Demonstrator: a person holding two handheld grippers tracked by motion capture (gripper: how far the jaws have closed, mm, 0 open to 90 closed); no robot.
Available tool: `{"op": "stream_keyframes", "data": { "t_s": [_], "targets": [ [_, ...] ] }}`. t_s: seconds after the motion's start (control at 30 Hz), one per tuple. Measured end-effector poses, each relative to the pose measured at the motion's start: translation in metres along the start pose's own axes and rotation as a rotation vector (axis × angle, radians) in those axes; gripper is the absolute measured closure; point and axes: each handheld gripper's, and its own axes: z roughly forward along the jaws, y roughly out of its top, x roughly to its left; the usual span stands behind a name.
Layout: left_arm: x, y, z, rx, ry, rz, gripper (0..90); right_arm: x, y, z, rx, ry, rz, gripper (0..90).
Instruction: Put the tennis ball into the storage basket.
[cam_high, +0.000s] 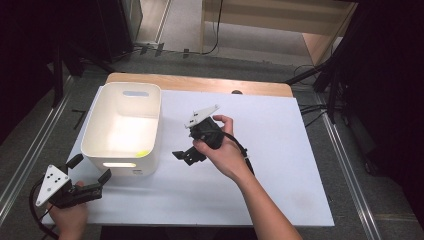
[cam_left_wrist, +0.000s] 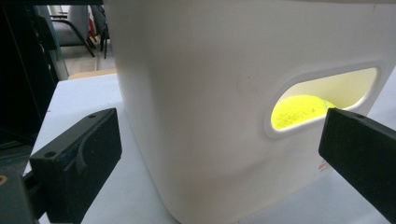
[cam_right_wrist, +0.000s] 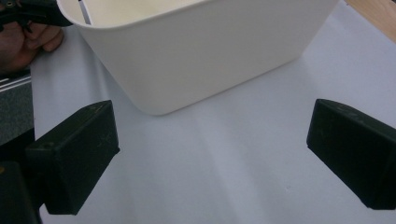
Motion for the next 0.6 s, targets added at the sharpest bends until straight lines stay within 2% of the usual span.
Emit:
{"op": "stream_keyframes", "data": {
  "t_s": [0.2, 0.6],
  "targets": [
    [0.000, 0.000, 0.000, 0.002, 0.002, -0.001, 0.0, -0.002, -0.015, -0.004, -0.004, -0.038, 0.019, 1.3],
    [-0.001, 0.000, 0.000, 0.001, 0.002, 0.000, 0.0, -0.009, -0.042, -0.015, -0.023, -0.076, 0.073, 1.2]
  ]
}}
